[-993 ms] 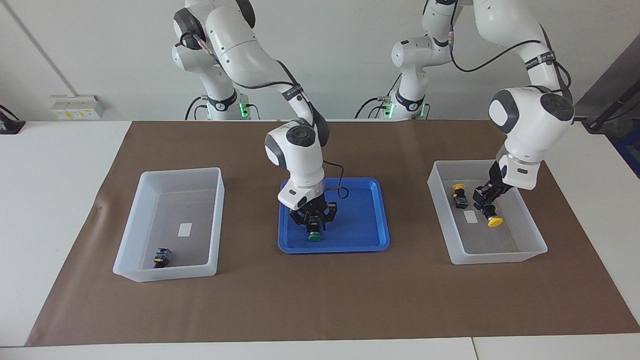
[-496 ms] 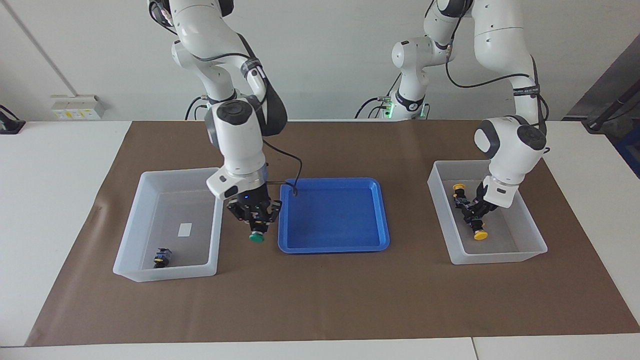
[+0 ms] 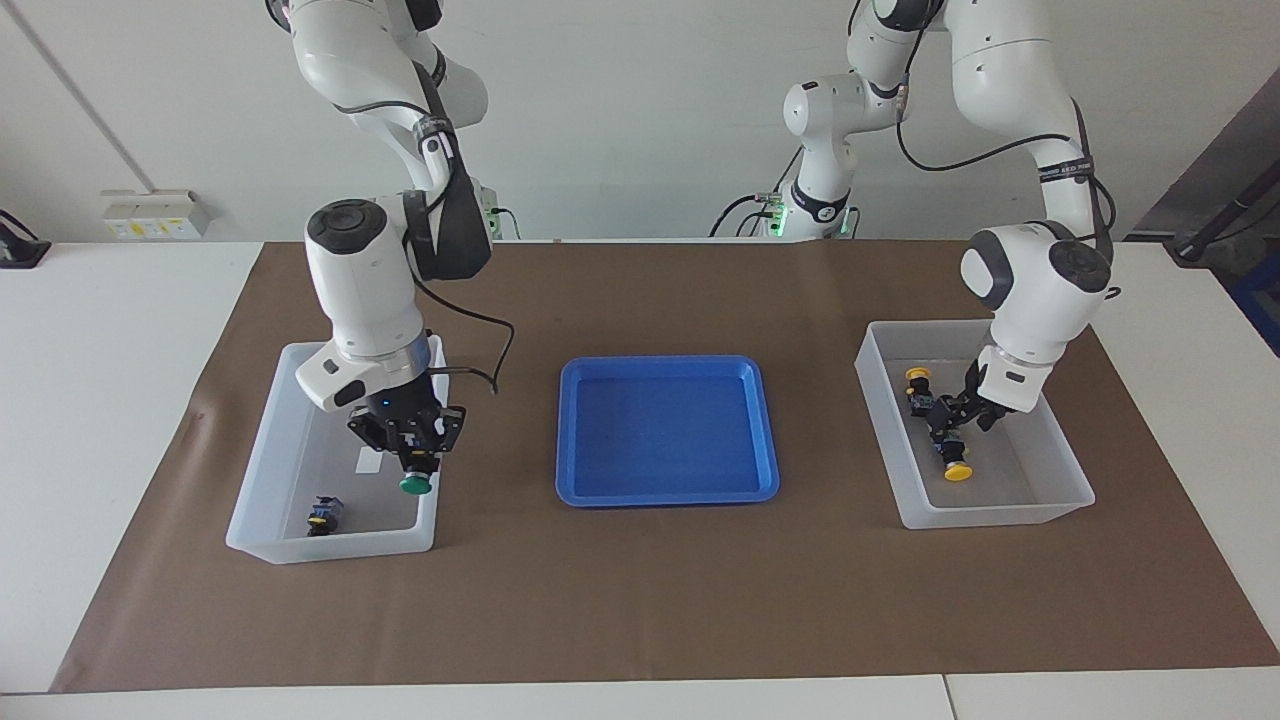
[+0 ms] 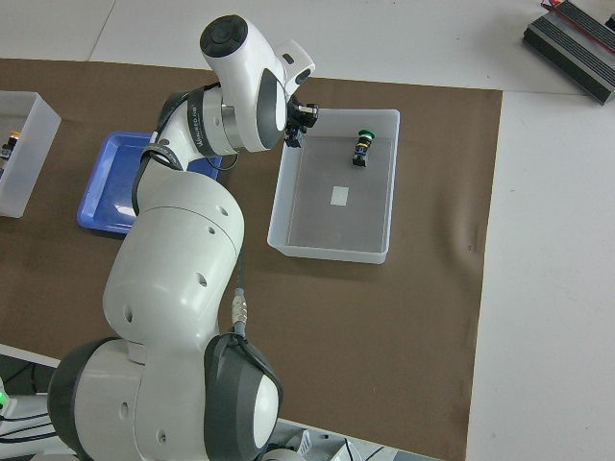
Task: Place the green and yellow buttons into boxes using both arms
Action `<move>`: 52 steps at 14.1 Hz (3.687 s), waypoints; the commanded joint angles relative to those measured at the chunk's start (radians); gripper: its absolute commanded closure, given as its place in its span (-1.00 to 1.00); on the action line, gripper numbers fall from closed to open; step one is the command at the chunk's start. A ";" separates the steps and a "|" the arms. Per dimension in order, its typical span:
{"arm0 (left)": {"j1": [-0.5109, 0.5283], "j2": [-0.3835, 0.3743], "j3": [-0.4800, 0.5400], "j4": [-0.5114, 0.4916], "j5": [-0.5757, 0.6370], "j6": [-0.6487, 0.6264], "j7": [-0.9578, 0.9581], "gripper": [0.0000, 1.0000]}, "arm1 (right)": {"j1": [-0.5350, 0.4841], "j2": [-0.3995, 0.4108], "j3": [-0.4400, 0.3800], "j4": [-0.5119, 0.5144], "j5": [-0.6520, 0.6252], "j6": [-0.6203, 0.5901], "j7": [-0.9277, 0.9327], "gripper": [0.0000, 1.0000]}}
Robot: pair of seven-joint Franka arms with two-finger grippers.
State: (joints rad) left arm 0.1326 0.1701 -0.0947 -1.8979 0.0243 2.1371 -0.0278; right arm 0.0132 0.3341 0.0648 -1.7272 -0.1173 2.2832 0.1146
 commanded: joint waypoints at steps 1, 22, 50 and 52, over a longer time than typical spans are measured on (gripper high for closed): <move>-0.030 -0.075 -0.003 0.005 0.048 -0.132 0.063 -1.00 | -0.068 0.009 0.015 -0.069 0.013 0.103 -0.079 1.00; -0.096 -0.247 -0.005 0.212 -0.075 -0.574 -0.006 -1.00 | -0.076 -0.051 0.023 -0.049 0.016 0.006 -0.026 -1.00; -0.157 -0.228 0.056 0.304 -0.075 -0.669 0.020 -1.00 | -0.067 -0.383 0.044 0.020 0.108 -0.640 -0.018 -1.00; -0.157 -0.230 0.056 0.307 -0.075 -0.669 0.019 -1.00 | -0.065 -0.379 0.044 0.029 0.108 -0.639 -0.018 -1.00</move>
State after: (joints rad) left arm -0.0202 -0.0475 -0.0455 -1.5913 -0.0361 1.4750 -0.0193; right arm -0.0435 -0.0298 0.1019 -1.6911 -0.0268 1.6303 0.1130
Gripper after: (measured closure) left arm 0.000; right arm 0.000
